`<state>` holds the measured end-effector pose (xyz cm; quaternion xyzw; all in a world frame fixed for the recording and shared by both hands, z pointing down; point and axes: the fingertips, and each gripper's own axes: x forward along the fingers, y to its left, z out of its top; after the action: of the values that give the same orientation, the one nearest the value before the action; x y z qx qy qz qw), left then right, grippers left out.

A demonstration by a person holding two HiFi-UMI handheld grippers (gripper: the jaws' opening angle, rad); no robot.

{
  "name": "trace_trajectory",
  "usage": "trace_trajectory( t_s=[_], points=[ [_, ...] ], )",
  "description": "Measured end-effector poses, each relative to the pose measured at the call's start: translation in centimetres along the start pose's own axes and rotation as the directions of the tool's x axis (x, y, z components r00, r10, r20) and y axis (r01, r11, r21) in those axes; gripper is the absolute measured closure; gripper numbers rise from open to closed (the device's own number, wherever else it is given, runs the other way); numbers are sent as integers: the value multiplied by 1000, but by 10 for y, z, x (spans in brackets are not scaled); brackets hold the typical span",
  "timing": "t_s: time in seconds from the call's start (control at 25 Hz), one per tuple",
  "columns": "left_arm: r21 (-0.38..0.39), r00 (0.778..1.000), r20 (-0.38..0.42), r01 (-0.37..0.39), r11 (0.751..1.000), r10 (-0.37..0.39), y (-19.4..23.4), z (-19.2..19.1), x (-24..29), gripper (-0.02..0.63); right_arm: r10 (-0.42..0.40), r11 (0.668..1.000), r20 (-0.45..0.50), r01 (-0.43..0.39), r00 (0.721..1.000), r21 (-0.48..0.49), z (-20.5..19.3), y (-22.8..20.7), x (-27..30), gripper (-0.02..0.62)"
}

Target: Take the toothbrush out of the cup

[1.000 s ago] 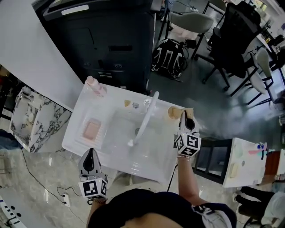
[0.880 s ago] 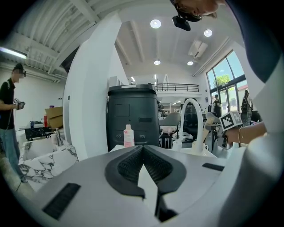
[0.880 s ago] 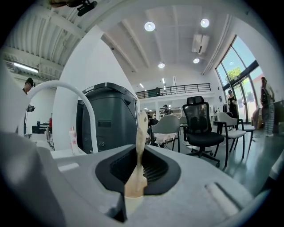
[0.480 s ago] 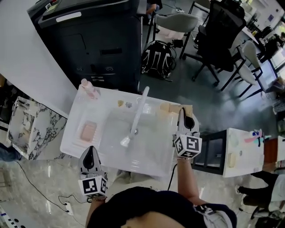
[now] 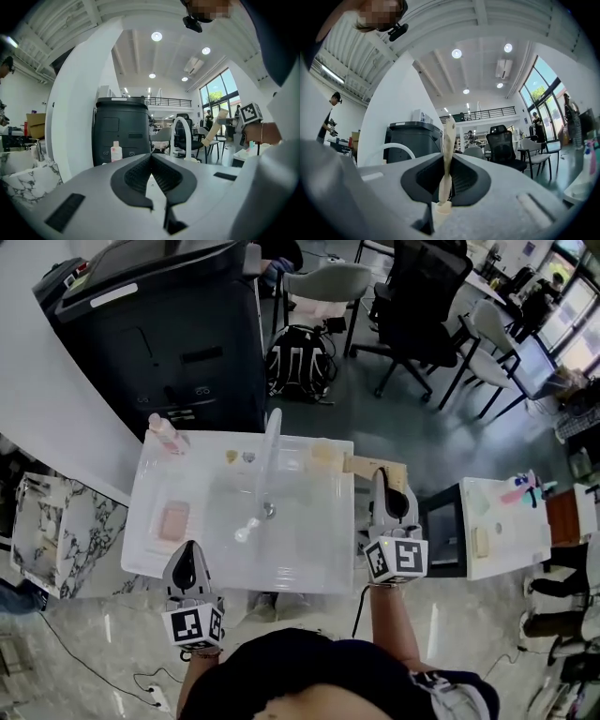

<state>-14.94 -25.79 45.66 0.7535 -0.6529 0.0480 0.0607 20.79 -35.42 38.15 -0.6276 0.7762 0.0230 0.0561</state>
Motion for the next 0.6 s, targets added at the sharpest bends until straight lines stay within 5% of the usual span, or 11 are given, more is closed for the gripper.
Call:
trace_trajectory(
  t_s=[0.6],
  points=[
    [70, 984, 27, 175, 982, -177, -34, 3, 5, 603, -75, 997, 13, 76, 997, -29, 8, 19, -109, 560]
  ],
)
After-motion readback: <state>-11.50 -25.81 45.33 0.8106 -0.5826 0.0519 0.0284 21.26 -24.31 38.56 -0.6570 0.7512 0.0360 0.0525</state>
